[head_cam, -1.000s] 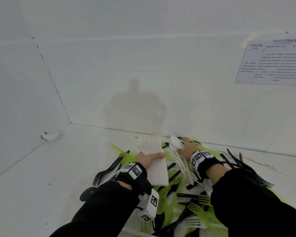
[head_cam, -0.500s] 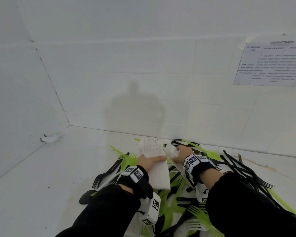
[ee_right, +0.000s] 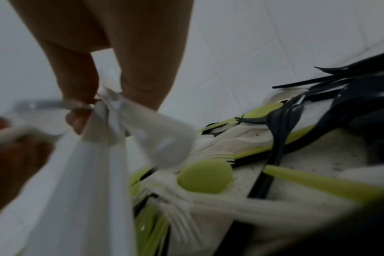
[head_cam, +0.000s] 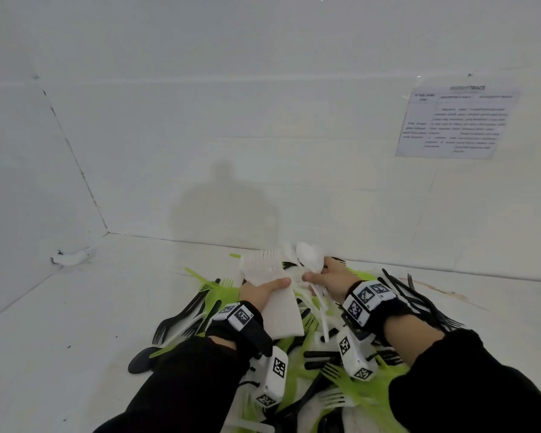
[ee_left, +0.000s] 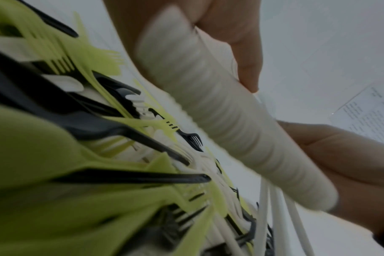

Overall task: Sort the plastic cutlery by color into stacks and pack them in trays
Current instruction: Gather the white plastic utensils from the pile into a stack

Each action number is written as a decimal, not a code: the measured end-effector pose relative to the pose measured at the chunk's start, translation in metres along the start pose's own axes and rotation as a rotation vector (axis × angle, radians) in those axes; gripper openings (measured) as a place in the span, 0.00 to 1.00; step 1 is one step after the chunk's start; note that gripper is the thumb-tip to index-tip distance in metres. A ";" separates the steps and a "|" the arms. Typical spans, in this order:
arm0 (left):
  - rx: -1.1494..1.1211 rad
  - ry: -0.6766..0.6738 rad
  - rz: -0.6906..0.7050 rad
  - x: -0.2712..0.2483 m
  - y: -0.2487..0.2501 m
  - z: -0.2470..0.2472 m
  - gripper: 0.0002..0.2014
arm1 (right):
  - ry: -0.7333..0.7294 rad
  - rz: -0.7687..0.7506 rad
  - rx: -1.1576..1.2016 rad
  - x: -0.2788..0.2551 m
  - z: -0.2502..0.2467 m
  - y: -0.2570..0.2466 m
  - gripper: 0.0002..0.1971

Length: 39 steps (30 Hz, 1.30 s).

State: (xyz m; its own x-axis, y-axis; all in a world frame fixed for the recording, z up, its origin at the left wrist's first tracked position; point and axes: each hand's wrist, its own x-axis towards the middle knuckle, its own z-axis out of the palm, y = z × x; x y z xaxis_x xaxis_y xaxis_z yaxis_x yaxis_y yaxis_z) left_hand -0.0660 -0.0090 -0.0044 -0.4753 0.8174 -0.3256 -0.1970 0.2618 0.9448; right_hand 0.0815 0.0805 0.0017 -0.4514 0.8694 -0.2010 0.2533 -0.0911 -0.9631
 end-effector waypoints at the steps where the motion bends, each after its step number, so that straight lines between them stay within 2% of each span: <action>1: -0.029 0.000 0.018 -0.003 0.001 0.004 0.28 | -0.052 -0.008 0.083 -0.009 0.002 0.000 0.15; 2: -0.068 -0.005 0.027 -0.006 0.001 0.008 0.25 | -0.105 -0.015 0.141 -0.017 0.003 0.000 0.11; 3: -0.110 -0.020 0.027 -0.008 0.000 0.011 0.27 | -0.141 -0.027 0.186 -0.025 0.005 0.002 0.09; 5: -0.166 -0.060 0.017 -0.009 -0.003 0.018 0.35 | -0.161 -0.053 0.251 -0.036 0.006 0.007 0.11; 7: -0.166 -0.093 0.021 -0.015 -0.006 0.023 0.32 | -0.149 -0.075 0.271 -0.044 0.003 0.012 0.15; 9: -0.153 -0.100 0.031 -0.022 -0.008 0.028 0.31 | -0.171 -0.094 0.280 -0.053 -0.001 0.016 0.13; 12: -0.171 -0.084 0.061 -0.029 -0.016 0.032 0.37 | -0.219 -0.121 0.253 -0.069 -0.001 0.015 0.08; 17: -0.146 -0.153 0.049 -0.039 -0.026 0.036 0.50 | -0.242 -0.122 0.150 -0.087 -0.003 0.013 0.20; 20: -0.099 -0.196 0.039 -0.052 -0.022 0.038 0.43 | -0.203 -0.095 0.143 -0.094 -0.008 0.017 0.17; 23: -0.104 -0.187 0.041 -0.067 -0.017 0.043 0.33 | -0.151 -0.135 0.105 -0.101 -0.013 0.022 0.22; 27: -0.084 -0.133 0.066 -0.072 -0.021 0.053 0.42 | -0.012 -0.145 0.115 -0.105 -0.021 0.030 0.19; 29: -0.077 -0.118 0.088 -0.073 -0.023 0.058 0.43 | 0.005 -0.168 0.088 -0.106 -0.024 0.034 0.18; 32: -0.082 -0.117 0.106 -0.076 -0.028 0.064 0.45 | 0.037 -0.173 0.094 -0.111 -0.029 0.035 0.12; 37: -0.068 -0.141 0.084 -0.088 -0.038 0.075 0.45 | 0.114 -0.153 0.164 -0.117 -0.043 0.036 0.11; 39: -0.048 -0.176 0.075 -0.099 -0.039 0.081 0.37 | 0.148 -0.137 0.150 -0.117 -0.048 0.039 0.10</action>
State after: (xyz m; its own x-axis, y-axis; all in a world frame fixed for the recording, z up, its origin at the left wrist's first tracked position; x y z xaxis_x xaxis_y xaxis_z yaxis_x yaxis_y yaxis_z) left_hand 0.0580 -0.0589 -0.0056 -0.3338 0.9119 -0.2388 -0.2094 0.1753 0.9620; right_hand 0.1856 -0.0016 -0.0033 -0.3394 0.9393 -0.0493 0.0635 -0.0294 -0.9975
